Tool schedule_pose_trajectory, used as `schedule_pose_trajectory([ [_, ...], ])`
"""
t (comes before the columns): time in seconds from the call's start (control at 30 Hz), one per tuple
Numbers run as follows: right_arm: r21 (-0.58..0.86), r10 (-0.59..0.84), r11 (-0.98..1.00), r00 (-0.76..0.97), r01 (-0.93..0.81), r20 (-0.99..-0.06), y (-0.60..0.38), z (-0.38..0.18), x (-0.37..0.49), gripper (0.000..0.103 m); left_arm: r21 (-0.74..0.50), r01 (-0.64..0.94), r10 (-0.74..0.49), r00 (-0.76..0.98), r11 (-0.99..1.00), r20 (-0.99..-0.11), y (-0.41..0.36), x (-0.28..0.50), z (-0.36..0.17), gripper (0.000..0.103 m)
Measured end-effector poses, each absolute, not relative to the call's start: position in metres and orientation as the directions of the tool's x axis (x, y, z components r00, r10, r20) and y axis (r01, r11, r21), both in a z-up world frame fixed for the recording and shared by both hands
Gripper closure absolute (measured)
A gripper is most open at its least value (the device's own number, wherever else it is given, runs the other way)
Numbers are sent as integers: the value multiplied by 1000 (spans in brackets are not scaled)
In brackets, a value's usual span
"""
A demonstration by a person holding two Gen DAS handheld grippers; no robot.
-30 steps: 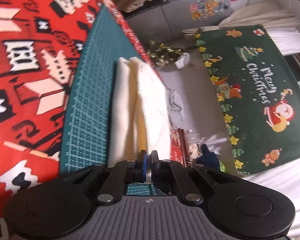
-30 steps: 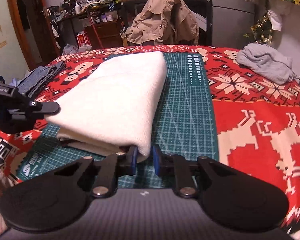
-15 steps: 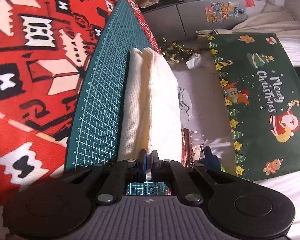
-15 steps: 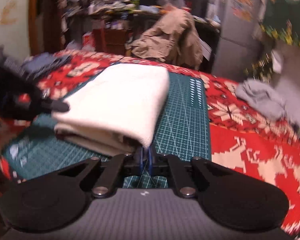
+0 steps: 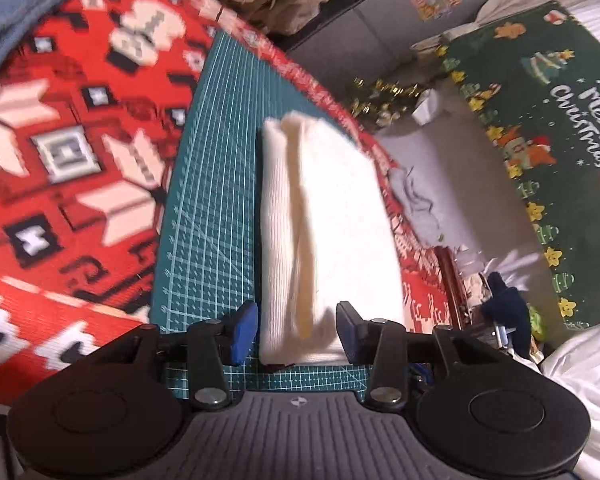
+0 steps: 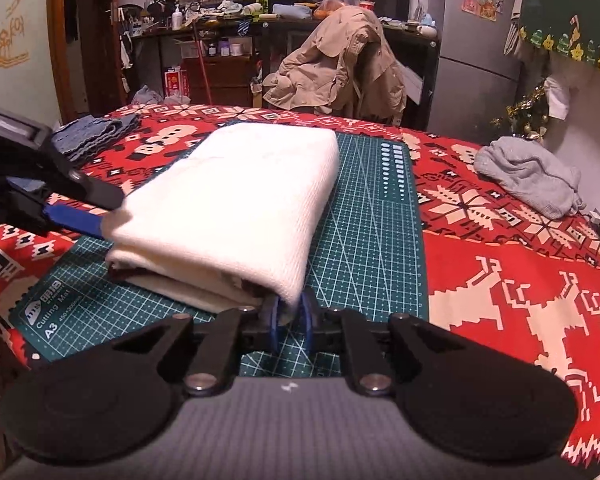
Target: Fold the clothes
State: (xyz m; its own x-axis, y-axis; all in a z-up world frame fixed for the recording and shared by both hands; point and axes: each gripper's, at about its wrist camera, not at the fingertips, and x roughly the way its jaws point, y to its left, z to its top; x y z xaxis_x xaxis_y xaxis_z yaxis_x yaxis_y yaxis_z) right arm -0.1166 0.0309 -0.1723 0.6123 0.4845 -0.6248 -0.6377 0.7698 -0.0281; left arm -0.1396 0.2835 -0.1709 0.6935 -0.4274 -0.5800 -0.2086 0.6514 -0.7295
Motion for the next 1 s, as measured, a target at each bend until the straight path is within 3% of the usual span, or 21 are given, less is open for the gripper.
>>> schedule_pose_trajectory([
  [0.13, -29, 492, 757, 599, -653, -632, 29, -168, -117, 98, -730, -222, -455, 655, 647, -603, 276, -137, -173, 76],
  [0.3, 23, 501, 751, 547, -660, -671, 13, -155, -119, 98, -734, -234, -494, 607, 638, -623, 267, -146, -169, 78],
  [0.43, 65, 504, 736, 481, -674, -717, -5, -150, -127, 97, -738, -241, -523, 571, 630, -633, 258, -157, -171, 78],
  [0.57, 104, 507, 729, 430, -677, -747, -22, -141, -133, 93, -766, -227, -508, 631, 601, -586, 271, -150, -162, 78],
  [0.7, 164, 533, 721, 389, -673, -751, -40, -124, -131, 91, -793, -210, -489, 688, 572, -535, 284, -143, -152, 69],
  [0.83, 155, 539, 732, 423, -664, -729, -52, -106, -110, 88, -818, -190, -466, 741, 543, -482, 298, -135, -143, 65],
  [0.9, 143, 534, 748, 460, -649, -709, -52, -104, -90, 80, -834, -201, -463, 753, 514, -466, 305, -118, -149, 65],
  [1.0, 157, 550, 753, 480, -639, -683, -43, -104, -58, 80, -846, -218, -464, 756, 486, -462, 311, -87, -161, 65],
])
